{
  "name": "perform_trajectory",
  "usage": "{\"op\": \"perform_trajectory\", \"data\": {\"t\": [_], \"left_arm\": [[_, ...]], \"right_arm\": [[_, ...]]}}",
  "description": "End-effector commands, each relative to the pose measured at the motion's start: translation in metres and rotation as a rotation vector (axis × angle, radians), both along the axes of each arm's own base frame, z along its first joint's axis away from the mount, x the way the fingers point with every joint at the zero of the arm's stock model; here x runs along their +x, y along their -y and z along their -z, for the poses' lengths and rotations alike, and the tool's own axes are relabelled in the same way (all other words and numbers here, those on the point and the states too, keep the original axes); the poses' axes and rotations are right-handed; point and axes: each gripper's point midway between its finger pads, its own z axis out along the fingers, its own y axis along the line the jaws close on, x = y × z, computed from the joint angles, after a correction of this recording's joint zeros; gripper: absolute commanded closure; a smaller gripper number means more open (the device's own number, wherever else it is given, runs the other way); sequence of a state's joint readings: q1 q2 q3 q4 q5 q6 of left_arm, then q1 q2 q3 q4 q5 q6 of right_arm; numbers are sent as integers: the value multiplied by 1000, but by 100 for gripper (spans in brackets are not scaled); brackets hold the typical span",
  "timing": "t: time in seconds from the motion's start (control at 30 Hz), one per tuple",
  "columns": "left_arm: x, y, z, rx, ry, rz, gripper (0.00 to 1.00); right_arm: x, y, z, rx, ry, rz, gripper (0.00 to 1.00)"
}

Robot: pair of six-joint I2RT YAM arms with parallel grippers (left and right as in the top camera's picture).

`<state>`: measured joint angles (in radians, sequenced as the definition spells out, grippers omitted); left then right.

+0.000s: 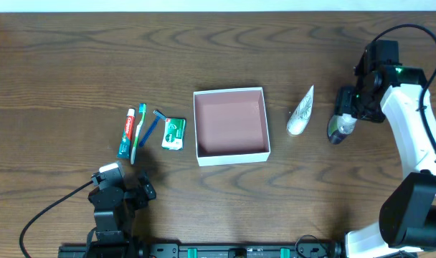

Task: Pack container
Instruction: 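Grasp the clear bottle with the right gripper and lift it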

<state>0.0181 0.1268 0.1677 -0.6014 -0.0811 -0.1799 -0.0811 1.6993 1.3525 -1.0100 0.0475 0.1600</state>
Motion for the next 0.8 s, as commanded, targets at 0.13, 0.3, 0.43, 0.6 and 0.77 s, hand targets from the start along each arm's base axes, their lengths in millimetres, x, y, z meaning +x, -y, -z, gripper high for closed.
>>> {"op": "perform_trajectory", "data": {"t": [0.13, 0.3, 0.43, 0.6, 0.77], "left_arm": [[-1, -1, 4, -1, -4, -5, 2], [-1, -1, 4, -1, -4, -5, 2], [-1, -1, 4, -1, -4, -5, 2], [-1, -1, 4, -1, -4, -5, 2], [-1, -1, 4, -1, -4, -5, 2]], "right_arm": [[-9, 3, 18, -11, -28, 17, 40], [-7, 4, 15, -12, -18, 18, 54], [-3, 4, 2, -15, 22, 18, 63], [-1, 4, -39, -24, 137, 17, 64], [-7, -7, -113, -33, 337, -12, 64]]}}
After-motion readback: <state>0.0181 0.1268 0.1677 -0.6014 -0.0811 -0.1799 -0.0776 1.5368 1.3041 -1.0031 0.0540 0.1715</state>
